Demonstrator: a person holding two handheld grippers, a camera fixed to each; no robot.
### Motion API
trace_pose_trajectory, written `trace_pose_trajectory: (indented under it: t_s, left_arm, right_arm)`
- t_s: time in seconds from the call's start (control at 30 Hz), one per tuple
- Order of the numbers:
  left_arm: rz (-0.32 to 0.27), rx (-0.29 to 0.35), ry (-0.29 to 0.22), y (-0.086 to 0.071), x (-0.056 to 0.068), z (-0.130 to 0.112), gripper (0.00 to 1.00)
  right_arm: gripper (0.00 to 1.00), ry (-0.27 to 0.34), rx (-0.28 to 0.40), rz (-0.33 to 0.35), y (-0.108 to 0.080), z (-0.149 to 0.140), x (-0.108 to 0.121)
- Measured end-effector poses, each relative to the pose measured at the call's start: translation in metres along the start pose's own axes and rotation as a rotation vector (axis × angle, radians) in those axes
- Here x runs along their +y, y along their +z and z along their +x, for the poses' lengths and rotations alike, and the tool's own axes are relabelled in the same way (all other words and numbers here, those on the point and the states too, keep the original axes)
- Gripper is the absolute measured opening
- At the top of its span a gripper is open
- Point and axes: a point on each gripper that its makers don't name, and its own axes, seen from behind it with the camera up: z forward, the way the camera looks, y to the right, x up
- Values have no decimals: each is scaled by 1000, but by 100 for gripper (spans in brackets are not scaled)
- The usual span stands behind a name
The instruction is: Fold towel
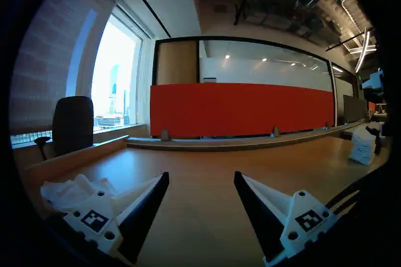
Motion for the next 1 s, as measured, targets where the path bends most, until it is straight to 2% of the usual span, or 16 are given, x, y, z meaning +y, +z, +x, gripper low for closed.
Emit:
trace_pose_trajectory:
  t_s: [0.17, 0.4, 0.6, 1.0]
  left_arm:
    - [0, 0, 0, 0, 0, -1, 96]
    - [0, 0, 0, 0, 1, -1, 96]
    - [0, 0, 0, 0, 2, -2, 96]
    - [0, 0, 0, 0, 2, -2, 96]
  right_arm:
    - [99, -38, 19, 12, 3, -8, -1]
    - [99, -53, 28, 30, 6, -30, -3]
    - [99, -28, 21, 37, 7, -56, 4]
    - [99, 11, 24, 4, 10, -105, 35]
